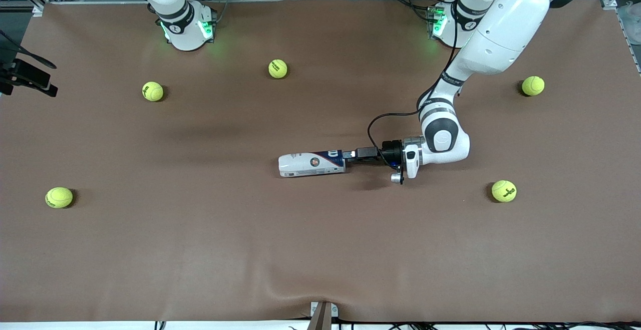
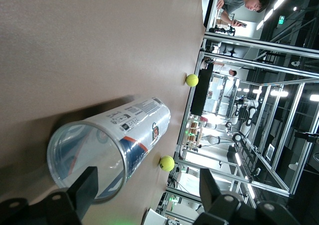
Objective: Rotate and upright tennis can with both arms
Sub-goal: 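Move the left gripper to the can's open end and grasp it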
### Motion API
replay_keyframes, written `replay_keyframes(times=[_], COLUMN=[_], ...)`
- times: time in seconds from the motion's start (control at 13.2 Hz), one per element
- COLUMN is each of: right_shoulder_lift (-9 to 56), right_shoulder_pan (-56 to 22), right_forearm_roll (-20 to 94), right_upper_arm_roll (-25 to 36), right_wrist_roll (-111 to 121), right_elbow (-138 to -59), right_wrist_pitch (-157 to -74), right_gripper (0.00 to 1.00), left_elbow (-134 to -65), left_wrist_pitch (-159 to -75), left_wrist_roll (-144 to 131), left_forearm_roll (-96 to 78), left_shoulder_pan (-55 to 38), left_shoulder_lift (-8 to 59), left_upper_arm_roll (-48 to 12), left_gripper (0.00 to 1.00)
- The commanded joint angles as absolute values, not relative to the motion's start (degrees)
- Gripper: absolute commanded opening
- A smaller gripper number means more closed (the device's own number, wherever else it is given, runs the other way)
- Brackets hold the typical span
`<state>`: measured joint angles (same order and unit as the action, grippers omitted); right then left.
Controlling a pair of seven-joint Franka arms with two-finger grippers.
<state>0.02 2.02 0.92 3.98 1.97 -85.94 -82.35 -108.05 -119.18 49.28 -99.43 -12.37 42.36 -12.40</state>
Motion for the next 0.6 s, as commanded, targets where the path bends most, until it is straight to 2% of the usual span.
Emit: replay_keyframes(times=[0.0,0.15,0.3,0.38,0.53], right_shoulder_lift=[0.44,0.44,0.53,0.53,0.79], right_shoulder_pan=[2.55,2.55,2.29,2.2,0.98], right_forearm_roll=[0.88,0.97,1.14,1.14,1.05], right_upper_arm_roll=[2.99,2.99,2.9,2.81,2.72], right_wrist_roll=[2.37,2.37,2.37,2.46,2.64], right_elbow=[-85.78,-85.78,-85.78,-85.78,-85.78], right_wrist_pitch=[-82.7,-82.79,-82.79,-82.79,-82.79], right_gripper=[1.0,1.0,1.0,1.0,1.0], left_elbow=[-105.65,-105.21,-105.03,-105.03,-105.03], left_wrist_pitch=[-120.06,-120.15,-120.15,-120.15,-120.06], left_wrist_roll=[51.59,51.68,51.68,51.68,51.77], left_forearm_roll=[-103.09,-103.53,-103.45,-103.36,-102.92], left_shoulder_pan=[-14.23,-14.76,-14.59,-14.5,-14.07], left_shoulder_lift=[44.56,45.17,45.7,45.7,45.79], left_upper_arm_roll=[-12.3,-12.22,-12.3,-12.22,-12.22], left_gripper=[0.85,0.7,0.61,0.51,0.19])
